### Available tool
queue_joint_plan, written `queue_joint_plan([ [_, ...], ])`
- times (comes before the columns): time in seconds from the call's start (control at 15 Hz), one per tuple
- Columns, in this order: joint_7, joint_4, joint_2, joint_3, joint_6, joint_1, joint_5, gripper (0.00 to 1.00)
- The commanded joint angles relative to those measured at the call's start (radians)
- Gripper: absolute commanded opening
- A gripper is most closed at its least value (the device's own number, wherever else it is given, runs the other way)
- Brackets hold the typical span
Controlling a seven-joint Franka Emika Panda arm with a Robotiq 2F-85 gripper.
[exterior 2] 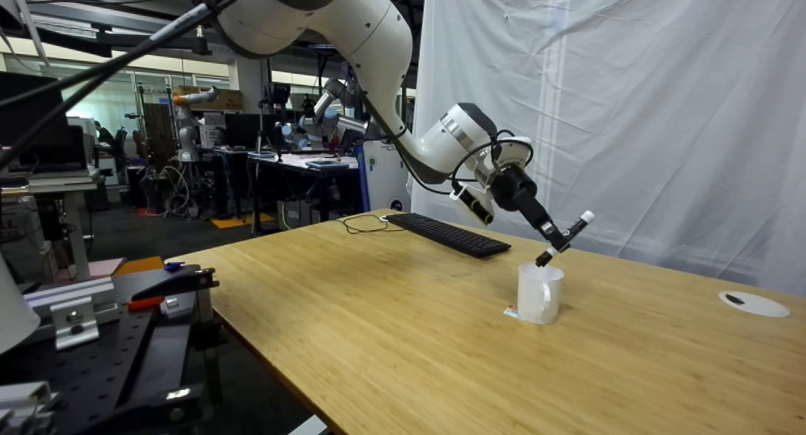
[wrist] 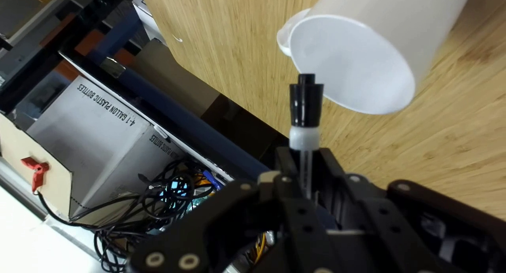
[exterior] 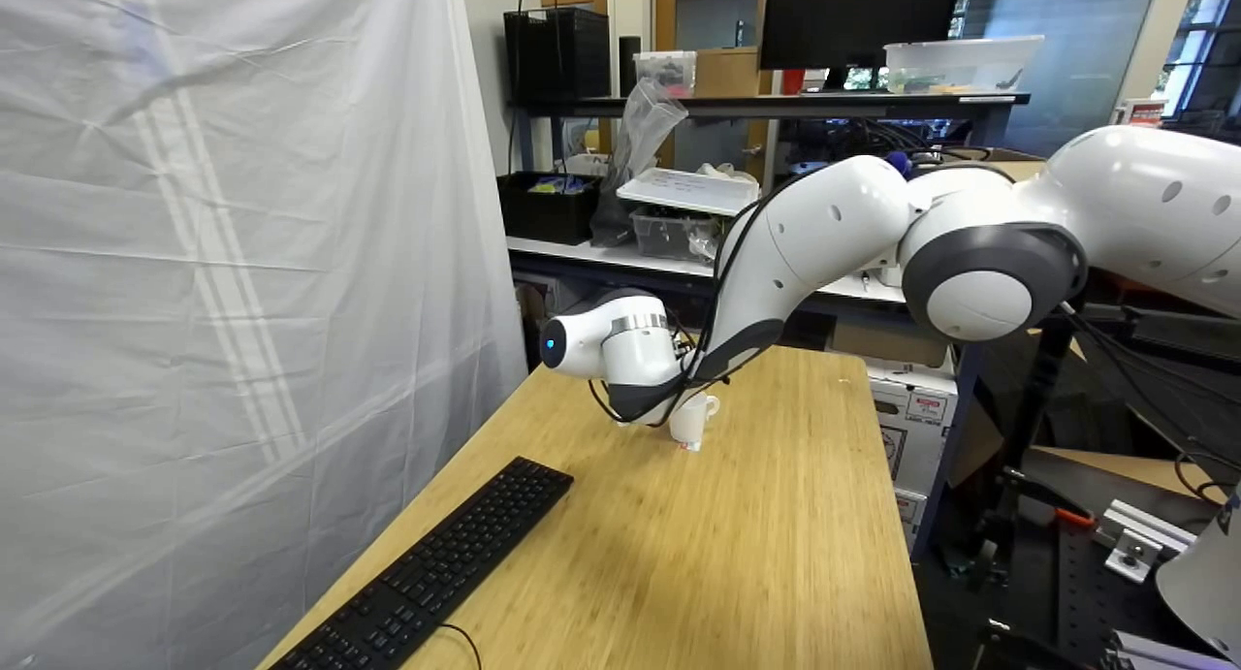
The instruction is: Place the black marker inside the white mug
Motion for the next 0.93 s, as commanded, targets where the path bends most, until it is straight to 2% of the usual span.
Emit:
queue_joint_plan([
  [0.0,0.014,0.032,0.034,-0.017,0.018,-0.001,-0.020,0.05],
  [0.73,0.020,0.064,0.071,-0.036,0.053,0.002,-0.017,0.05],
  [0.8,0.017,0.069,0.073,-0.036,0.052,0.002,-0.017,0.09],
  [0.87,0.015,0.072,0.074,-0.036,0.052,0.003,-0.016,0.44],
])
